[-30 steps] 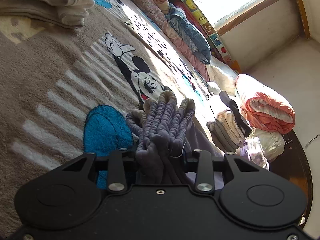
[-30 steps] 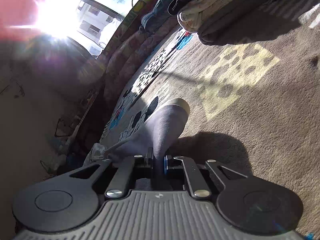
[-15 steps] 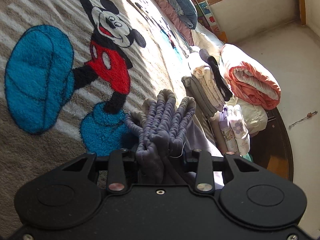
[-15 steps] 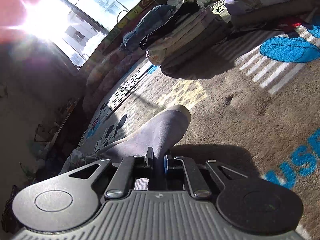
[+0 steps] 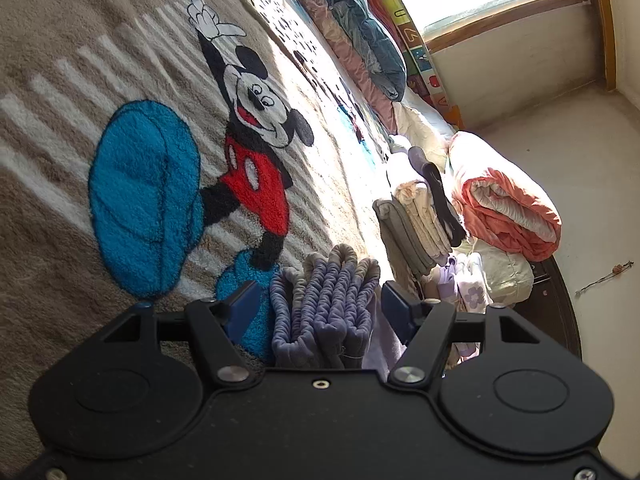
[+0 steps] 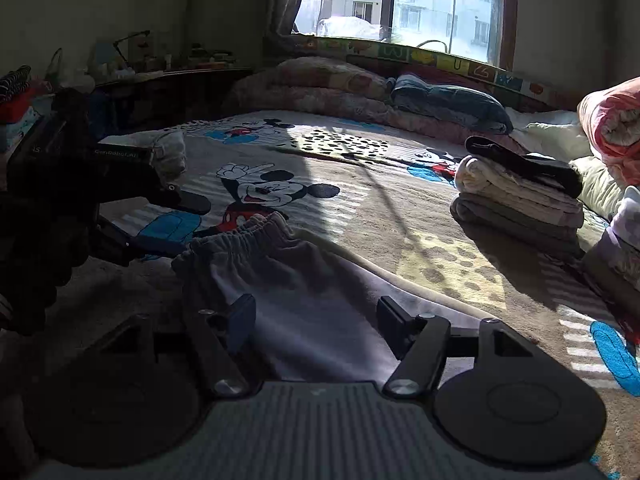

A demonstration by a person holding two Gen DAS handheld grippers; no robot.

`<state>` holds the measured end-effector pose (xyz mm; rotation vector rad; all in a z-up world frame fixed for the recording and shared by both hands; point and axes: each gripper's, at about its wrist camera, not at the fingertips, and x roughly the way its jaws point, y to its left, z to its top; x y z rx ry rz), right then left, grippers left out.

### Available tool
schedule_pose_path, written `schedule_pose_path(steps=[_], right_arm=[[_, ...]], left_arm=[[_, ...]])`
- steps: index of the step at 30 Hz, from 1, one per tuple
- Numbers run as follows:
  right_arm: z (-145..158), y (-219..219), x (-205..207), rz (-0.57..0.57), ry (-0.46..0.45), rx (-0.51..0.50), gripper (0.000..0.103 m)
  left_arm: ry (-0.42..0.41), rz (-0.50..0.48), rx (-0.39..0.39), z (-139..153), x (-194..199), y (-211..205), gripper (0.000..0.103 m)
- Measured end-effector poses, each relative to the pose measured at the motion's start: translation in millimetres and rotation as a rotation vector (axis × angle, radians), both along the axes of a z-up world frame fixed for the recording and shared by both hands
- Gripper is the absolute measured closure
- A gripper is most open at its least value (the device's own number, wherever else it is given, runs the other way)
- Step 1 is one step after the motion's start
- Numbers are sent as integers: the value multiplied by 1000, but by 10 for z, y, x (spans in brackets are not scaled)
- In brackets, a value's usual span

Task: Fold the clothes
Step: 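Lift the folded sweatpants off the bed with both grippers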

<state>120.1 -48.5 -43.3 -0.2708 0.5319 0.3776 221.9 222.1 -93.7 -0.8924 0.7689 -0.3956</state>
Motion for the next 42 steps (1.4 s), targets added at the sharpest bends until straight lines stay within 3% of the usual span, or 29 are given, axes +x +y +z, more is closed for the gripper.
schedule_pose_path(steps=[2, 6, 16, 22, 24, 26, 30, 31, 32, 33, 35, 39, 42], right_arm=[[-83, 356, 14, 50, -21, -137, 27], [-239, 913, 53, 95, -24, -293, 24], [-565, 1540, 206, 152, -109, -661, 21], [-574, 1476, 540, 35, -20, -610, 21], [-612, 1494, 573, 23, -34, -617, 21], [-662, 1525, 610, 35, -53, -628, 29], [-685, 1467, 699, 31, -66, -594, 29], [-671, 1448, 706, 38, -60, -580, 32], [-657, 1429, 712, 46, -53, -566, 44], [-639, 1402, 711, 48, -51, -552, 48], [-575, 1323, 695, 51, -45, -512, 59], [-392, 1134, 655, 48, -36, -398, 64], [-89, 887, 611, 11, -30, -221, 65]], left_arm=[[-9, 4, -9, 22, -29, 50, 37], [-22, 25, -19, 52, -75, 176, 37], [-63, 92, -69, 128, -88, 511, 35], [-62, 121, -88, 111, -27, 606, 34], [-65, 131, -87, 117, -21, 632, 34], [-69, 138, -94, 124, -19, 651, 34], [-77, 143, -91, 161, -27, 652, 34], [-80, 143, -87, 176, -34, 647, 34], [-83, 143, -83, 193, -41, 642, 34], [-89, 141, -80, 213, -50, 638, 34], [-99, 139, -72, 250, -69, 631, 34], [-107, 141, -41, 291, -98, 613, 34], [-101, 136, -28, 293, -105, 576, 34]])
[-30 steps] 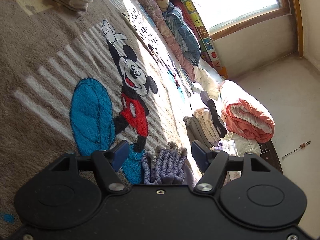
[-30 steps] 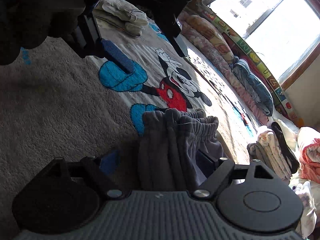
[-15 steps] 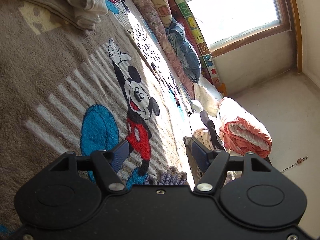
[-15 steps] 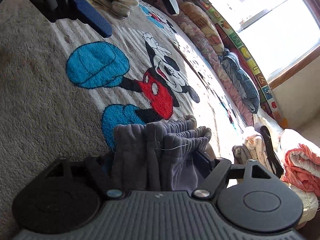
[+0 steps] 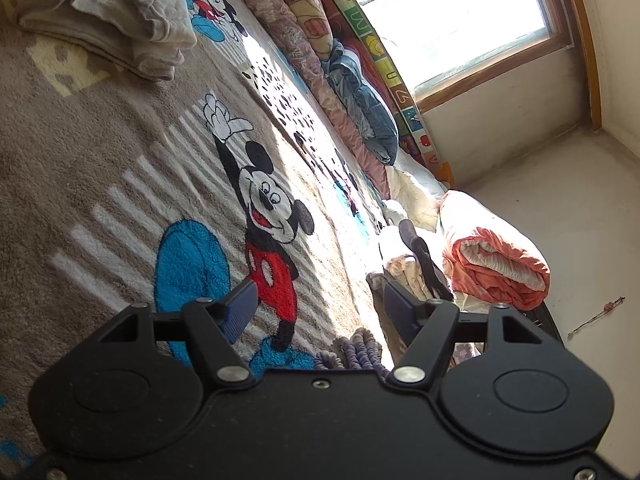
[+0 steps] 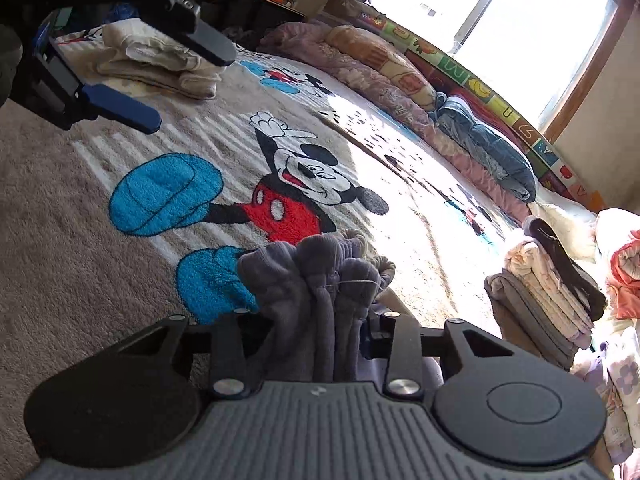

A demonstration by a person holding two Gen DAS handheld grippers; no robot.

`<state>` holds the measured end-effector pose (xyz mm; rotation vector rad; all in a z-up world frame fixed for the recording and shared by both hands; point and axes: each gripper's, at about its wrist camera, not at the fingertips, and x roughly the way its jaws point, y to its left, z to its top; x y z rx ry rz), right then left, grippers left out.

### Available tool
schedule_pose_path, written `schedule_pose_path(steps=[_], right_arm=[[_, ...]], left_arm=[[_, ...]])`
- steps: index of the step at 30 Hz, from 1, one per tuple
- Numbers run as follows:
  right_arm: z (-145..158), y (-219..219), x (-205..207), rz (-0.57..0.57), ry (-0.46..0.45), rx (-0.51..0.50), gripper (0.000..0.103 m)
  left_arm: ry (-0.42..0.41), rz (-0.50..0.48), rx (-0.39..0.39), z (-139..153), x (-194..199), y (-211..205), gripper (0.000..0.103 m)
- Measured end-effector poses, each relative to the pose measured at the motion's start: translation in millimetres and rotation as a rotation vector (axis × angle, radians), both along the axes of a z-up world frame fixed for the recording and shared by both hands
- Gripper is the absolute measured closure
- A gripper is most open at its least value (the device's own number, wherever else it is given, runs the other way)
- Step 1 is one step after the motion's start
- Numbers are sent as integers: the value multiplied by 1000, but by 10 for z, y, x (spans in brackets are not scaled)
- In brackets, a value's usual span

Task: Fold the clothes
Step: 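Lift the folded sweatpants off the bed with both grippers, then carry the folded sweatpants with both grippers toward the clothes stack by the headboard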

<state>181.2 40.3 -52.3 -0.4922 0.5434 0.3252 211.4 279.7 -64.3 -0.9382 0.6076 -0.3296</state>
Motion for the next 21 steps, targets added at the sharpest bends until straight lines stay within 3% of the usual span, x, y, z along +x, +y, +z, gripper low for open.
schedule_pose_path(steps=[10, 15, 18, 21], right_arm=[[1109, -1485, -128, -86, -2, 629, 65], [1478, -2211, -166, -119, -7, 844, 65], [1664, -2616, -240, -134, -17, 977, 65], [1838, -2922, -346, -154, -37, 1078, 65]], left_arm=[[-10, -91, 20, 64, 34, -448, 33], [-19, -193, 7, 87, 66, -942, 33], [-23, -272, -45, 49, 73, -1321, 29], [-16, -332, -211, -79, 47, -1727, 24]])
